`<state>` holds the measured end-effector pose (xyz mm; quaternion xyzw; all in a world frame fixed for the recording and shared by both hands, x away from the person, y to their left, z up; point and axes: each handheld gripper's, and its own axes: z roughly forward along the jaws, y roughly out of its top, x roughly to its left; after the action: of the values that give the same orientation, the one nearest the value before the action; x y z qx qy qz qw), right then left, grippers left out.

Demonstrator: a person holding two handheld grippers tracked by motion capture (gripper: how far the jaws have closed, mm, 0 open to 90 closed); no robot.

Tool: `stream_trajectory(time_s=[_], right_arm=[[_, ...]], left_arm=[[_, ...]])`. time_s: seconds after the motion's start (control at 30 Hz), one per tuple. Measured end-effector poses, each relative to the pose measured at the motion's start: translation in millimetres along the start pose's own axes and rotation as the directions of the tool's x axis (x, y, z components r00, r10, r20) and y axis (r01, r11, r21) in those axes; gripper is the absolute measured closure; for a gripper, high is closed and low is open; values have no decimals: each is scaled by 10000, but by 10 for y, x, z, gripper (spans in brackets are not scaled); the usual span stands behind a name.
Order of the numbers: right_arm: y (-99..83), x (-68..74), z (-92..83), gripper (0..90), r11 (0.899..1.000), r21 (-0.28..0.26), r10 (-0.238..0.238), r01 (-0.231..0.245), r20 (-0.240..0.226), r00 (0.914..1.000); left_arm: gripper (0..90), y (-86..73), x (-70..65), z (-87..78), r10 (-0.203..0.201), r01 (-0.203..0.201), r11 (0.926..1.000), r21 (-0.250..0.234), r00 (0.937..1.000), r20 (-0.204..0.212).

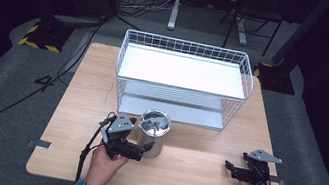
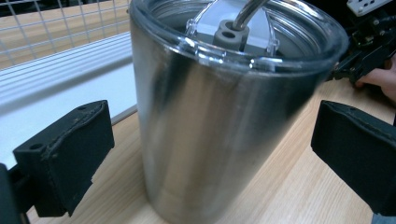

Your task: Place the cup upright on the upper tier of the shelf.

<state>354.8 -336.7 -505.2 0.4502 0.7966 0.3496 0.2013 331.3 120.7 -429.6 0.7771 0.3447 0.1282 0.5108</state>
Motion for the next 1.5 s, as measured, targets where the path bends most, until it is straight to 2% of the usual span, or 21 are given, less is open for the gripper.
stream_trajectory(time_s=[0.3, 0.43, 0.57, 0.63, 0.77, 0.9, 1.17, 1.27, 1.5], right_arm=[[0, -1, -1, 157, 10000, 9, -5, 5, -10, 10000], [0, 0, 0, 157, 10000, 2, 0, 0, -3, 10000], [0, 0, 0, 157, 10000, -1, -1, 1, -3, 10000], [0, -2, 1, 156, 10000, -16, -26, 26, 3, 10000], [0, -2, 1, 157, 10000, -15, -23, 23, 0, 10000], [0, -1, 0, 157, 10000, -2, -2, 2, -5, 10000], [0, -3, 1, 157, 10000, -16, -26, 26, -1, 10000], [0, -1, 1, 157, 10000, -9, -3, 3, -6, 10000], [-1, 1, -2, 161, 10000, -9, -23, 23, -7, 10000]], left_arm=[[0, 0, -6, 131, 249, -249, 9995, -173, 9997, -5], [0, 1, -22, 247, 338, -338, 9990, -286, 9994, -4], [0, -3, -33, 320, 270, -274, 9993, -264, 9995, -135], [0, -10, -19, 362, 57, -58, 9994, -329, 10000, -38], [0, -31, -11, 383, 261, -265, 9986, -455, 9996, -80], [1, -41, -12, 396, 228, -233, 9982, -559, 9997, -89], [18, -37, -47, 393, 454, -473, 9977, -493, 9983, -378], [25, -27, -59, 377, 706, -731, 9963, -442, 9959, -558], [35, 0, -89, 363, 925, -948, 9950, -305, 9933, -691]])
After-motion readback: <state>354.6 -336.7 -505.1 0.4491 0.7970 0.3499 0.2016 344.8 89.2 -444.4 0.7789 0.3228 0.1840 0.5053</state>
